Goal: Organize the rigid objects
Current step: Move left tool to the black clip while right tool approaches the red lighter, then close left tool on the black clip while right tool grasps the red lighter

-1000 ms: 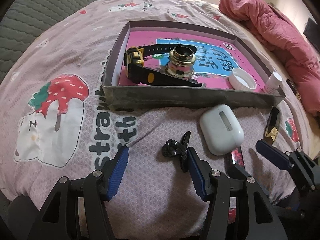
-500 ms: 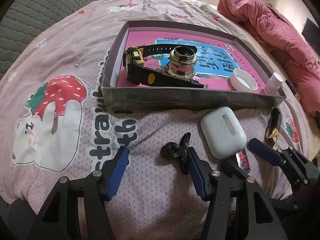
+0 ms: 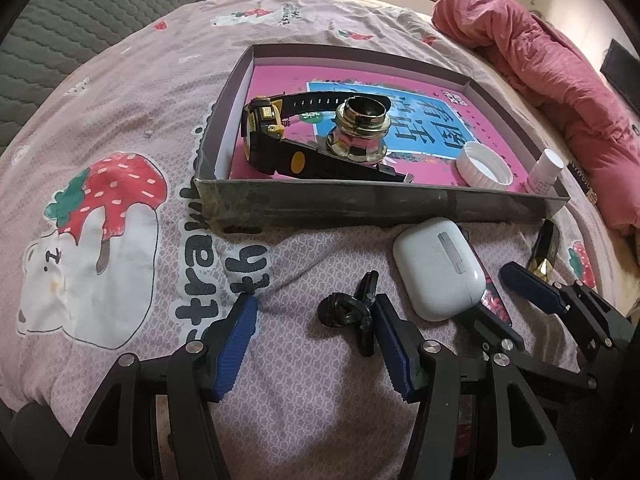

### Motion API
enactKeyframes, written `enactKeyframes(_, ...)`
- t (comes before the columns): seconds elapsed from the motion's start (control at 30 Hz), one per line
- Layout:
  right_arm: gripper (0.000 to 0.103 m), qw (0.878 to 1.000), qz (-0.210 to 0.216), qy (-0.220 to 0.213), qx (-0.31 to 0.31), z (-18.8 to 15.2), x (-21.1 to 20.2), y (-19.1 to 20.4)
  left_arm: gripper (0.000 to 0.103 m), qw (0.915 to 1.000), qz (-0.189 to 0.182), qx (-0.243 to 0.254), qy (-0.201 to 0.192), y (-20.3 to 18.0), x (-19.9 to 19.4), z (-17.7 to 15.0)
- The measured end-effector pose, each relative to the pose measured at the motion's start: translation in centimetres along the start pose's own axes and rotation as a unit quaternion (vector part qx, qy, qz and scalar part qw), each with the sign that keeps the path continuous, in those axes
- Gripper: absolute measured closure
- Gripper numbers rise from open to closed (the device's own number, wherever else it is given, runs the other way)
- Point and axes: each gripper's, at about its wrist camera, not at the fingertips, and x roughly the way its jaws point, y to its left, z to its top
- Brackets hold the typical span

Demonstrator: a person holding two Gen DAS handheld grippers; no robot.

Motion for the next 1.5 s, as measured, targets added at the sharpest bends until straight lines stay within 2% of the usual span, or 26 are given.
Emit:
enactKeyframes(0.23,0.055,0.999,-0.017,-0.010,-0.030,0.2,0.7,0.9,0.042,1.0000,0.001,0.001,-0.004,-0.1,0.2,-0.1)
enactKeyframes(0.3,0.062,0.999,-0.014,-0.011,-0.034,0.2,0.9,1.0,0.043,1.0000,-0.001,0.000,-0.004,-0.1,0.2,-0.1)
enactKeyframes(0.33,0.068,0.999,-0.011,-0.012,-0.040,0.4,1.0,1.3,0.043,1.0000,-0.002,0.000,-0.005,-0.1,0.2,-0.1)
enactKeyframes(0.37,0.074,0.999,-0.008,-0.012,-0.045,0.3,1.0,1.4,0.045,1.0000,-0.003,0.000,-0.006,-0.1,0.1,-0.1)
enactKeyframes(0.43,0.079,0.999,0.000,-0.012,-0.051,0.4,0.9,1.7,0.050,1.0000,-0.004,0.001,-0.008,-0.1,0.0,-0.2)
enactKeyframes(0.6,0.080,0.999,0.028,-0.007,-0.027,0.6,0.7,0.4,0.070,0.9999,-0.007,-0.001,-0.012,0.2,-0.3,-0.3)
enactKeyframes(0.67,0.080,0.999,0.027,-0.009,-0.025,0.6,0.6,0.2,0.077,0.9998,-0.009,-0.005,-0.016,0.4,-0.5,-0.2)
enactKeyframes(0.93,0.080,0.999,0.019,-0.025,-0.005,0.9,-0.9,-1.0,0.077,0.9995,-0.018,-0.009,-0.022,0.9,-1.2,-0.4)
enactKeyframes(1.17,0.080,0.999,0.026,-0.036,-0.006,0.7,-2.4,-1.3,0.077,0.9994,-0.007,0.006,-0.034,0.2,-2.1,-0.7)
enactKeyframes(1.2,0.080,0.999,0.026,-0.038,-0.007,0.7,-2.7,-1.3,0.080,0.9993,-0.006,0.007,-0.035,0.2,-2.2,-0.7)
enactKeyframes(1.5,0.080,0.999,0.025,-0.048,0.000,0.9,-3.6,-1.7,0.080,0.9989,-0.008,0.011,-0.045,0.0,-3.4,-1.0)
